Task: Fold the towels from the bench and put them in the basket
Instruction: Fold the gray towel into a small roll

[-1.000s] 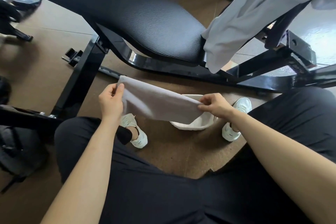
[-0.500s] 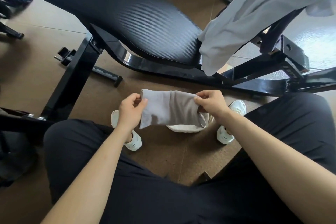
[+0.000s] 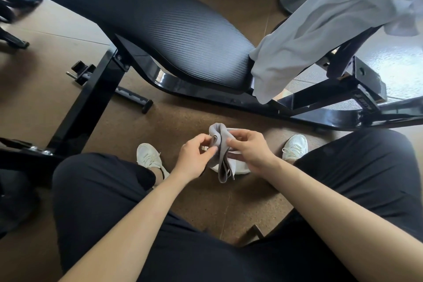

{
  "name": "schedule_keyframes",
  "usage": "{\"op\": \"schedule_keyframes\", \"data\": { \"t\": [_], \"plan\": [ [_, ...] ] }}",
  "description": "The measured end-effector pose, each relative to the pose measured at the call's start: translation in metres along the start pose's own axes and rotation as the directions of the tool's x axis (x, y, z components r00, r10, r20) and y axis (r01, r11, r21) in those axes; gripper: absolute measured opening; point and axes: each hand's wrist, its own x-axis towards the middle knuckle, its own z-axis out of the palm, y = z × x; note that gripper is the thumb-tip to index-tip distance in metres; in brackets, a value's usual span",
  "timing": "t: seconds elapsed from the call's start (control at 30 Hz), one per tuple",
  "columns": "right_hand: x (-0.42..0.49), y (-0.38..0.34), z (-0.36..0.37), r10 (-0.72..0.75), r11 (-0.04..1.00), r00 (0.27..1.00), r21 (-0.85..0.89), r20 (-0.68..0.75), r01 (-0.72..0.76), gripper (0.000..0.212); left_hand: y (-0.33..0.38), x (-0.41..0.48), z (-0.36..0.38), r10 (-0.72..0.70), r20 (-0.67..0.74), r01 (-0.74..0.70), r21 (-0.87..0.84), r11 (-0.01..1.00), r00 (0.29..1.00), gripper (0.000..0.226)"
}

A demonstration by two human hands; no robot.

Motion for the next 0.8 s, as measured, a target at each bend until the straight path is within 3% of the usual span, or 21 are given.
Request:
{"op": "schedule_keyframes", "data": {
  "t": [0.13, 0.23, 0.33, 0.43, 0.6, 0.67, 0.8],
  "plan": [
    [-0.002, 0.003, 0.004, -0.034, 0.999, 0.999, -0.008, 0.008, 0.034, 0.024, 0.002, -0.002, 0.004, 0.014, 0.007, -0.014, -0.038, 0.999, 1.000, 0.027],
    [-0.004, 0.001, 0.009, 0.004, 0.996, 1.000, 0.084, 0.028, -0.007, 0.032, 0.004, -0.005, 0.002, 0.012, 0.026, -0.009, -0.124, 0.992, 1.000, 0.039],
    [-0.008, -0.002, 0.013, 0.024, 0.994, 0.996, 0.102, 0.083, -0.033, 0.040, 0.005, -0.008, 0.001, 0.031, -0.056, -0.034, -0.044, 0.998, 0.998, 0.053],
    [-0.010, -0.004, 0.014, -0.006, 0.999, 0.986, 0.037, 0.168, 0.000, 0.043, 0.006, -0.005, -0.002, 0.033, -0.167, -0.042, -0.051, 0.998, 0.985, 0.033],
    [-0.001, 0.000, -0.001, -0.169, 0.951, 0.985, -0.270, -0.041, 0.152, 0.037, 0.006, -0.001, -0.016, 0.049, -0.156, -0.077, -0.183, 0.980, 0.986, 0.017],
    [0.006, 0.003, -0.010, -0.154, 0.943, 0.988, -0.304, -0.033, 0.137, 0.054, 0.007, -0.001, -0.020, 0.035, -0.131, -0.071, -0.276, 0.959, 0.991, 0.020],
    [0.020, 0.007, -0.021, 0.021, 0.961, 0.990, -0.275, 0.141, 0.019, 0.110, 0.011, -0.002, -0.030, -0.064, -0.069, 0.013, -0.572, 0.820, 0.996, 0.019]
  ]
}}
